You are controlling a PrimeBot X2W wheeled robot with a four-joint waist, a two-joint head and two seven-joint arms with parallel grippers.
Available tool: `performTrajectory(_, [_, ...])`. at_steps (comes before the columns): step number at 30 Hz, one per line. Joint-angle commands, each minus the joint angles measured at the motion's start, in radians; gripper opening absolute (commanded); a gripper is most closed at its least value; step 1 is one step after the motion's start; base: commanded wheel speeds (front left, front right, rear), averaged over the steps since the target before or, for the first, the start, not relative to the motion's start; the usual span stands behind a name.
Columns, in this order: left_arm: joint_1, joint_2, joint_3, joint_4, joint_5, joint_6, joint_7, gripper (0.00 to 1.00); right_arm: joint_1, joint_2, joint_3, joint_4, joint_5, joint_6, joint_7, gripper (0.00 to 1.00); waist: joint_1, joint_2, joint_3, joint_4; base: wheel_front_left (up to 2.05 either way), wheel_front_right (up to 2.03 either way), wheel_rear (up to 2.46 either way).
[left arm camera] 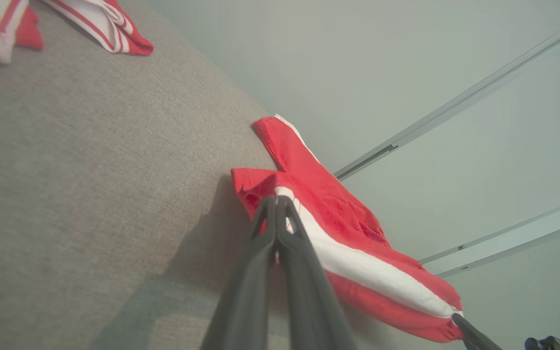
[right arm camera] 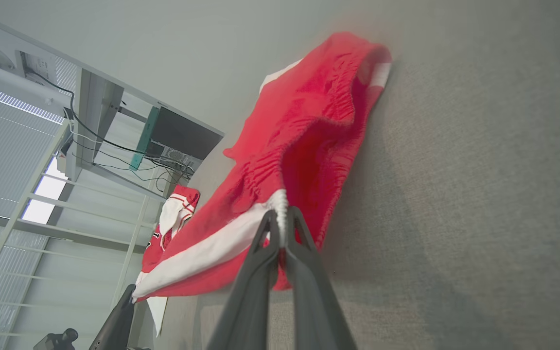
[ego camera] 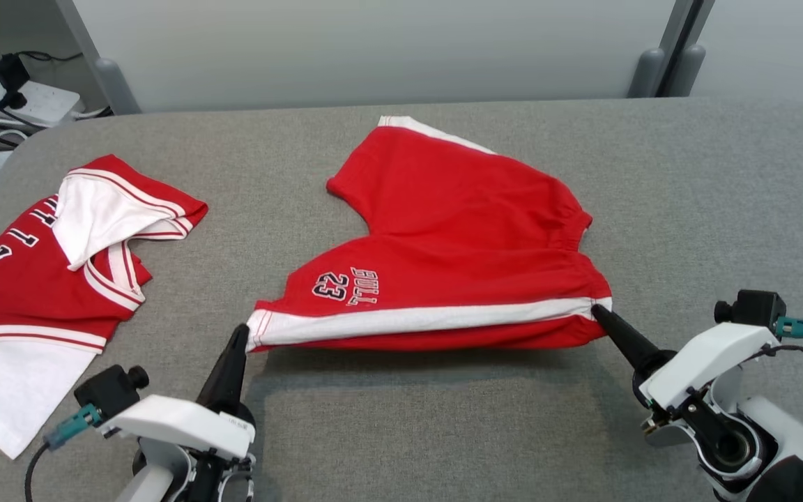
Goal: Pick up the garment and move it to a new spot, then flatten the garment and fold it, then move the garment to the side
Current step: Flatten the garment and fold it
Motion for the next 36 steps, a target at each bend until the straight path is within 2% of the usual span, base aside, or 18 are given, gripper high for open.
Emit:
performTrajectory(1, [0.004, 0.018, 0.037, -0.019, 0.016, 0.0, -0.009, 0.0, 0.031, -0.014, -0.009, -0.027, 0.006, 0.005, 0.002, 0.0, 0.0, -0.0001, -0.025, -0.001, 0.0, 0.0, 0.0])
performTrajectory(8, [0.076, 0.005, 0.045, -0.012, 0.026, 0.0, -0.009, 0.0, 0.102, -0.018, 0.006, -0.042, -0.025, 0.005, 0.023, 0.0, 0.0, -0.0001, -0.041, -0.004, 0.0, 0.0, 0.0])
performTrajectory(9, [0.081, 0.004, 0.046, -0.009, 0.029, 0.0, -0.009, 0.02, 0.108, -0.018, 0.01, -0.046, -0.03, 0.005, 0.027, 0.0, 0.0, -0.0001, -0.04, -0.005, 0.0, 0.0, 0.0])
performTrajectory(10, [0.084, 0.002, 0.048, -0.005, 0.033, 0.0, -0.009, 0.16, 0.113, -0.017, 0.013, -0.048, -0.035, 0.005, 0.03, 0.08, 0.0, -0.0001, -0.039, -0.006, 0.0, 0.0, 0.0])
performTrajectory(11, [0.086, 0.0, 0.05, 0.0, 0.036, 0.0, -0.009, 0.45, 0.116, -0.019, 0.019, -0.049, -0.045, 0.005, 0.032, 0.4, 0.0, -0.0001, -0.037, -0.006, 0.0, 0.0, 0.0])
performTrajectory(12, [0.088, -0.003, 0.051, 0.007, 0.039, 0.0, -0.009, 0.76, 0.119, -0.019, 0.023, -0.051, -0.052, 0.005, 0.034, 1.0, 0.0, -0.0001, -0.034, -0.006, 0.0, 0.0, 0.0])
performTrajectory(13, [0.088, -0.004, 0.052, 0.015, 0.044, 0.0, -0.009, 1.0, 0.121, -0.019, 0.025, -0.054, -0.056, 0.005, 0.035, 1.0, 0.0, -0.0001, -0.031, -0.007, 0.0, 0.0, 0.0])
performTrajectory(17, [0.082, -0.005, 0.048, 0.062, 0.086, 0.0, -0.009, 1.0, 0.122, -0.029, 0.026, -0.042, -0.081, 0.005, 0.016, 1.0, 0.0, -0.0001, -0.029, -0.01, 0.0, 0.0, 0.0])
performTrajectory(19, [0.077, -0.006, 0.077, 0.077, 0.127, 0.0, -0.009, 1.0, 0.119, -0.042, 0.025, -0.025, -0.107, 0.005, -0.013, 1.0, 0.0, -0.0001, -0.031, -0.009, 0.0, 0.0, 0.0])
performTrajectory(22, [0.077, -0.01, 0.18, 0.077, 0.285, 0.0, -0.009, 1.0, 0.103, -0.062, 0.024, 0.04, -0.197, 0.005, -0.129, 1.0, 0.0, -0.0001, -0.046, -0.007, 0.0, 0.0, 0.0])
performTrajectory(25, [0.095, -0.031, 0.308, 0.048, 0.432, 0.0, -0.009, 1.0, 0.081, -0.058, 0.004, 0.096, -0.296, 0.005, -0.177, 1.0, 0.0, -0.0001, -0.062, -0.009, 0.0, 0.0, 0.0])
performTrajectory(27, [0.111, -0.053, 0.405, 0.001, 0.547, 0.0, -0.009, 1.0, 0.067, -0.038, -0.091, 0.121, -0.363, 0.005, -0.182, 1.0, 0.0, -0.0001, -0.07, -0.013, 0.0, 0.0, 0.0])
performTrajectory(30, [0.144, -0.102, 0.527, -0.069, 0.7, 0.0, -0.009, 1.0, 0.087, 0.004, -0.267, 0.114, -0.53, 0.005, -0.183, 1.0, 0.0, -0.0001, -0.081, -0.016, 0.0, 0.0, 0.0])
performTrajectory(33, [0.171, -0.133, 0.585, -0.109, 0.823, 0.0, -0.009, 1.0, 0.13, 0.054, -0.416, 0.078, -0.704, 0.005, -0.183, 1.0, 0.0, -0.0001, -0.094, -0.017, 0.0, 0.0, 0.0])
performTrajectory(34, [0.171, -0.133, 0.585, -0.109, 0.823, 0.0, -0.009, 1.0, 0.13, 0.054, -0.416, 0.078, -0.704, 0.005, -0.183, 1.0, 0.0, -0.0001, -0.094, -0.017, 0.0, 0.0, 0.0])
performTrajectory(36, [0.183, -0.148, 0.61, -0.129, 0.884, 0.0, -0.009, 1.0, 0.159, 0.088, -0.495, 0.048, -0.807, 0.005, -0.183, 1.0, 0.0, -0.0001, -0.102, -0.018, 0.0, 0.0, 0.0])
